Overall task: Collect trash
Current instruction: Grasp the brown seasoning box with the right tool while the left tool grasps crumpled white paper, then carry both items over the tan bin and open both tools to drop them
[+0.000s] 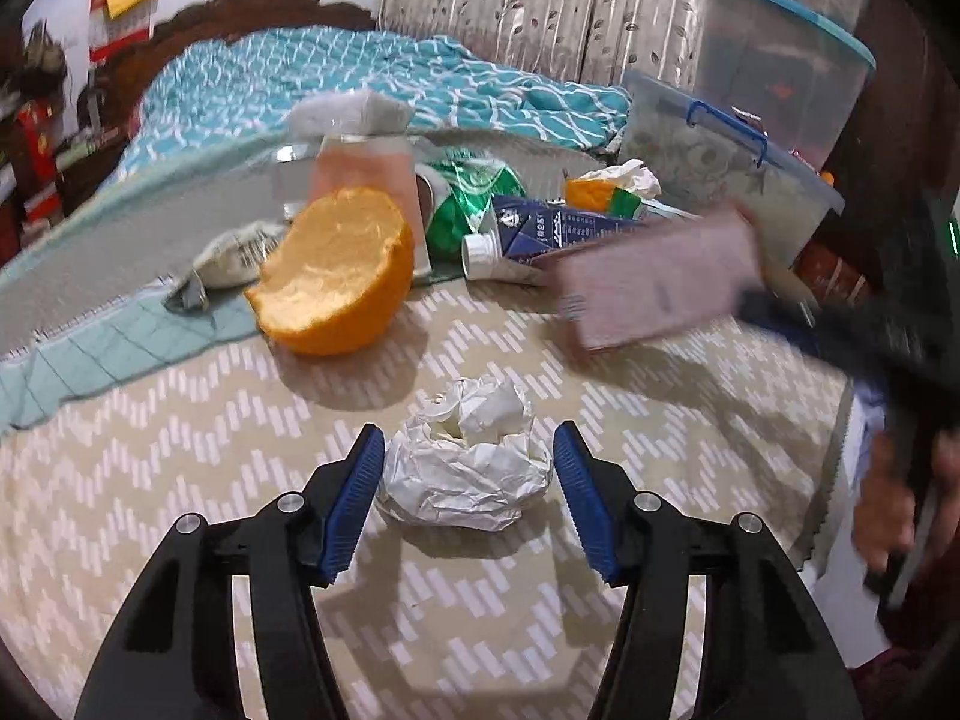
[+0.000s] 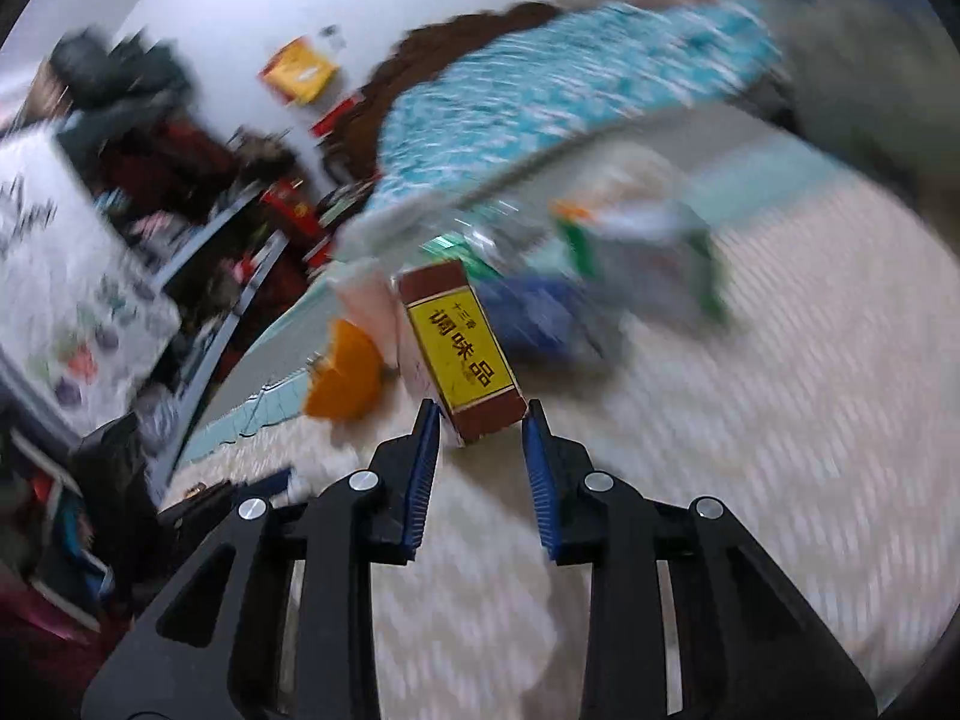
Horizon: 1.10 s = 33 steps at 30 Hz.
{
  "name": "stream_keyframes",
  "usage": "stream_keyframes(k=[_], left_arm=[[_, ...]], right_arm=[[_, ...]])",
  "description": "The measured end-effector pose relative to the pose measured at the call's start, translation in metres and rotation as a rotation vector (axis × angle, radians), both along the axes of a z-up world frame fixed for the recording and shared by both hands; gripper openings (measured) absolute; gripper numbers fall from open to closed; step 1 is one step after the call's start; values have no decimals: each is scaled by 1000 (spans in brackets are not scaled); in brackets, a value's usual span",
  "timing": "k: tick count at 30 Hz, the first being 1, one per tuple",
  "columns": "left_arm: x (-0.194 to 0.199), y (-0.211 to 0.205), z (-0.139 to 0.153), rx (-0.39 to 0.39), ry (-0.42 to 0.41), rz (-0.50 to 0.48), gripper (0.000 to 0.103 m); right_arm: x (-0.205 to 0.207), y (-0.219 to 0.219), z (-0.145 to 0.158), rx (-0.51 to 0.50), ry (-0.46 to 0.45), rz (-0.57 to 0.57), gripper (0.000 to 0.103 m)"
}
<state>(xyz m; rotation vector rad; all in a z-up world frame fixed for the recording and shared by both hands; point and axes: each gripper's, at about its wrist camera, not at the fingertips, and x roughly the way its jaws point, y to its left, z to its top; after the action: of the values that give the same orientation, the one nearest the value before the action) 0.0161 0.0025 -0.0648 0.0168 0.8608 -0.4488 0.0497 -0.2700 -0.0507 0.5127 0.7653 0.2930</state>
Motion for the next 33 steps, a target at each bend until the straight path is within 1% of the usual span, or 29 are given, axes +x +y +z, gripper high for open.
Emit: stream_keyframes(k=[1,2,3,4,5,6,8,10,11,13,15,17,19,21,22,23,24,25,27,29,31,33], left_arm=[[0,-1,0,-3,1,-2,56],[1,-3,-1,-2,-2,-5,57],[2,-6,-1,-1,-1,-12,57],[5,-9,-1,0,3,-19,57],[7,-13,1,2,5,-24,57],[6,-18,1,4,6,-32,57],[7,-25,1,8,9,-46,58],[7,-32,0,16,10,-55,58],[6,-34,0,21,10,-56,58],[5,-37,-1,35,9,-58,59],[5,-39,-1,51,9,-59,62],[5,-40,-2,66,12,-57,65],[7,-42,-4,78,21,-51,65],[8,-41,-5,89,23,-50,63],[8,-44,-5,98,22,-56,56],[7,-46,-5,106,21,-61,56],[8,-49,-4,115,17,-67,54],[9,-53,-3,117,22,-77,53],[12,-64,-2,108,36,-108,53],[14,-81,0,103,42,-151,52],[16,-110,1,108,40,-215,52],[17,-138,1,110,38,-276,52]], right_arm=[[-14,-4,-5,-16,7,-25,34],[-24,-4,-9,-35,14,-25,35],[-30,-4,-12,-65,19,-29,45],[-38,-3,-13,-122,14,-54,56],[-43,-3,-12,-182,-2,-82,77],[-46,-2,-11,-230,-15,-92,82],[-48,-3,-9,-308,-29,-75,82],[-40,-7,-6,-377,-47,-74,85],[-35,-7,-4,-406,-53,-66,90],[-17,-6,-4,-500,-58,10,91],[-3,0,-8,-586,-54,105,95],[13,7,-17,-673,-41,208,97],[29,10,-23,-718,-17,273,97],[34,8,-26,-702,3,325,97],[35,6,-26,-678,7,346,94],[32,1,-26,-641,6,365,81],[28,0,-26,-634,-7,360,77],[19,-5,-24,-619,-22,352,76],[4,-11,-22,-593,-46,319,72],[-13,-25,-21,-549,-63,250,71],[-33,-44,-21,-518,-55,143,71],[-41,-61,-19,-512,-51,49,70]])
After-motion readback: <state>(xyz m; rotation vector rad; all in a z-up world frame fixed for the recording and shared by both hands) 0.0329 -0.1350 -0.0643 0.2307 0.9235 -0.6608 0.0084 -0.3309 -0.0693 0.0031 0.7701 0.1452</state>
